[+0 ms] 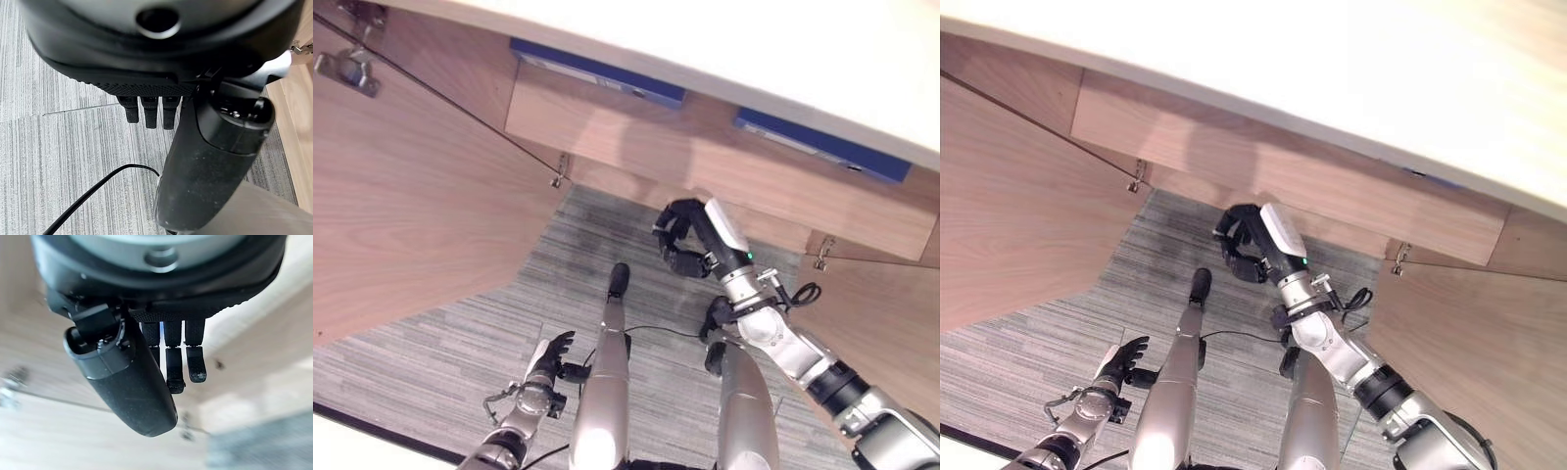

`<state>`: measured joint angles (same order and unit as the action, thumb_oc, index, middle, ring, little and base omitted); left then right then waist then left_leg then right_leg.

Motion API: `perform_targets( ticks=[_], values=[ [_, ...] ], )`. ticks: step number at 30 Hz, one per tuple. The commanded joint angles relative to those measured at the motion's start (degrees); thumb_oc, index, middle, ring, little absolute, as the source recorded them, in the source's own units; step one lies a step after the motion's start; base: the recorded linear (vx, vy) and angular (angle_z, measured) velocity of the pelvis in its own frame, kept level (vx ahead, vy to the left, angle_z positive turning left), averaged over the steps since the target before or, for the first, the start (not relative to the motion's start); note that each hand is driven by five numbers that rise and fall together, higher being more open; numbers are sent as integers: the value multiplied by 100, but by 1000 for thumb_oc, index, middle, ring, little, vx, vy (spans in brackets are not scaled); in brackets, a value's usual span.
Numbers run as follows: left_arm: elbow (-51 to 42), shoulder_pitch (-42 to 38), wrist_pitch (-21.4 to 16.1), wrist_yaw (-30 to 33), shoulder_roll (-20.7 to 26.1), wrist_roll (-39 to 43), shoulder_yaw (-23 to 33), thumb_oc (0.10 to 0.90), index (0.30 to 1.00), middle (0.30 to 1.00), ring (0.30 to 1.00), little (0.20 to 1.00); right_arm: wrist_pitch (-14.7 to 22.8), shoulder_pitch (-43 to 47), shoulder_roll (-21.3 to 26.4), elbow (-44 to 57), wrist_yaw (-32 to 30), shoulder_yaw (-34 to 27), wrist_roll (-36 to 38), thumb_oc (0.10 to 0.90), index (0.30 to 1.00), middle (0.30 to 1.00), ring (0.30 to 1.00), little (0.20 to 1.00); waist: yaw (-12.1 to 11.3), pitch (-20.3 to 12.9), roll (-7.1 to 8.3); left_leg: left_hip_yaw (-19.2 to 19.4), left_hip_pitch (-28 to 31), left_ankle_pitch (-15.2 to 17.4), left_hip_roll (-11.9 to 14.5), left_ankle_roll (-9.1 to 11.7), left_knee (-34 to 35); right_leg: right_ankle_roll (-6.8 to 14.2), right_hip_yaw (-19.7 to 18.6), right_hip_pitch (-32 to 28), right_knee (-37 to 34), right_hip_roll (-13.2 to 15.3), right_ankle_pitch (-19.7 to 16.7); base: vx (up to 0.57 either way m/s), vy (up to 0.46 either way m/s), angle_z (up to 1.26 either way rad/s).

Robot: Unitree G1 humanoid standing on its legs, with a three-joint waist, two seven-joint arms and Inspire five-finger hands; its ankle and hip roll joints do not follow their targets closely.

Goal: Put the empty folder in the office cabinet

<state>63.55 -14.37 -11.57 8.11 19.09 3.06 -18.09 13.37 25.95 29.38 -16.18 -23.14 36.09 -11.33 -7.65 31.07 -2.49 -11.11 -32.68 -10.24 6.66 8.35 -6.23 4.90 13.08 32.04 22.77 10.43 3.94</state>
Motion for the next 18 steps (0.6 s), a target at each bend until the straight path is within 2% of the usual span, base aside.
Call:
perform_targets(
  ticks=[1, 6, 8, 9, 12, 14, 18],
  values=[
    [194, 323, -32, 40, 92, -69, -64, 800, 900, 900, 900, 900, 293, -229, -116, 316, 23, -314, 112, 400, 300, 300, 300, 300, 1, -128, -59, 175, -101, 38, 242, 200, 87, 492, -220, -666, -62, 248, 576, -41, 8, -1],
    [132, 372, -58, 88, 75, 9, -129, 800, 900, 900, 900, 900, 230, -77, -277, -297, -366, -868, 357, 400, 300, 300, 300, 300, -38, -128, -118, 164, -11, 64, 235, 188, 48, 491, -231, -759, -51, 254, 584, -9, 0, -2],
    [76, 420, -88, 91, 62, 24, -192, 800, 900, 900, 900, 900, 192, 127, -110, -245, -693, -1226, 224, 400, 300, 300, 300, 300, -58, -128, -146, 147, -6, 66, 226, 178, 39, 492, -235, -771, -28, 251, 602, 4, -6, 2],
    [32, 459, -92, 79, 38, 83, -228, 800, 900, 900, 900, 900, 196, 276, -6, -219, -976, -1615, 262, 400, 300, 300, 300, 300, -59, -128, -166, 143, 34, 89, 210, 175, 46, 494, -245, -799, 1, 276, 653, 0, 0, 0],
    [-2, 443, -99, 67, 48, 88, -237, 800, 900, 900, 900, 900, 183, 357, 112, -208, -1147, -1872, 226, 400, 300, 300, 300, 300, -82, -128, -200, 129, 17, 54, 230, 167, 61, 494, -243, -792, -39, 252, 590, -4, -1, 1],
    [-47, 473, -101, 57, 45, 64, -238, 800, 900, 900, 900, 900, 179, 330, 248, -108, -1351, -2253, 190, 400, 300, 300, 300, 300, -74, -128, -202, 125, 27, 69, 208, 162, 53, 503, -252, -818, -29, 267, 613, 8, -9, 4],
    [-47, 483, -91, 35, 32, 53, -183, 800, 900, 900, 900, 900, 219, 203, 270, 259, -1492, -2634, 161, 400, 300, 300, 300, 300, -38, -128, -200, 133, 32, 82, 195, 147, 46, 506, -252, -834, -35, 255, 608, 6, -4, 4]
  ],
)
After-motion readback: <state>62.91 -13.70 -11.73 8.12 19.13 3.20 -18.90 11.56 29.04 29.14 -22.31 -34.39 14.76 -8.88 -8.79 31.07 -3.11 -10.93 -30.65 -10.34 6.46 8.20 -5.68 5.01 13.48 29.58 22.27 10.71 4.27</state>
